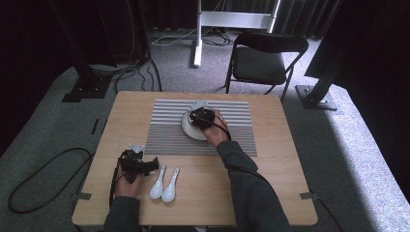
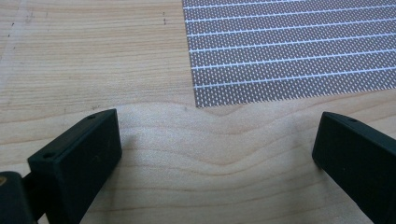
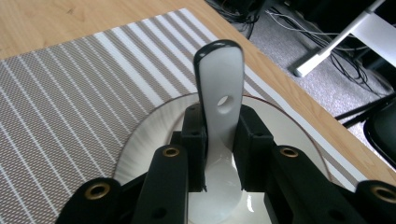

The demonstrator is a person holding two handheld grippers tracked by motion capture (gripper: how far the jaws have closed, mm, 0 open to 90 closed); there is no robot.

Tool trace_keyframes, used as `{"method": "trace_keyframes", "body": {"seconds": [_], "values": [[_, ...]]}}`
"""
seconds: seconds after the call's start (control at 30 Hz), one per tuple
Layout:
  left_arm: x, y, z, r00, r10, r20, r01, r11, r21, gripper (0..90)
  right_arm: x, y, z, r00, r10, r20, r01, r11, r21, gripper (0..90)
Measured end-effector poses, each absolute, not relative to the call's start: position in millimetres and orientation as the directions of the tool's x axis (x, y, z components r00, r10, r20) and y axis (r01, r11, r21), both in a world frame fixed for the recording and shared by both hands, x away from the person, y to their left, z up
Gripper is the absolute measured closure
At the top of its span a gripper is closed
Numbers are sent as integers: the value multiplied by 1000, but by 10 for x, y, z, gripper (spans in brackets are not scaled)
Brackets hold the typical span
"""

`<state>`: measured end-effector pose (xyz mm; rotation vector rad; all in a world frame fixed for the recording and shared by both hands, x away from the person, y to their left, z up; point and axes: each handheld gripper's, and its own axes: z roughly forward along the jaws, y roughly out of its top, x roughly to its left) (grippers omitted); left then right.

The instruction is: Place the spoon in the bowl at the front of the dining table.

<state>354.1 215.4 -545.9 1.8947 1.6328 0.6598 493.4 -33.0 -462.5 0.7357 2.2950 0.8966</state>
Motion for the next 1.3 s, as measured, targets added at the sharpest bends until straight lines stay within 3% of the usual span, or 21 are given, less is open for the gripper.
{"method": "trace_keyframes", "body": {"seconds": [0.4, 0.57, 0.63, 0.9, 1.3], "values": [[3542, 2153, -5460, 142, 990, 12, 720, -111, 685, 17, 4838, -122, -4772, -721, 605, -337, 254, 684, 684, 752], [3541, 2155, -5459, 143, 990, 13, 721, -113, 683, 17, 4774, -192, -4726, -720, 614, -324, 246, 662, 708, 568], [3541, 2155, -5459, 143, 990, 13, 721, -113, 683, 17, 4758, -221, -4704, -719, 622, -311, 250, 649, 719, 542], [3541, 2154, -5460, 142, 990, 14, 720, -113, 684, 17, 4515, -610, -4670, -722, 652, -231, 268, 571, 776, 459], [3541, 2155, -5460, 143, 990, 14, 720, -113, 684, 17, 4220, -1469, -4796, -675, 733, -86, 378, 443, 813, 442]]}}
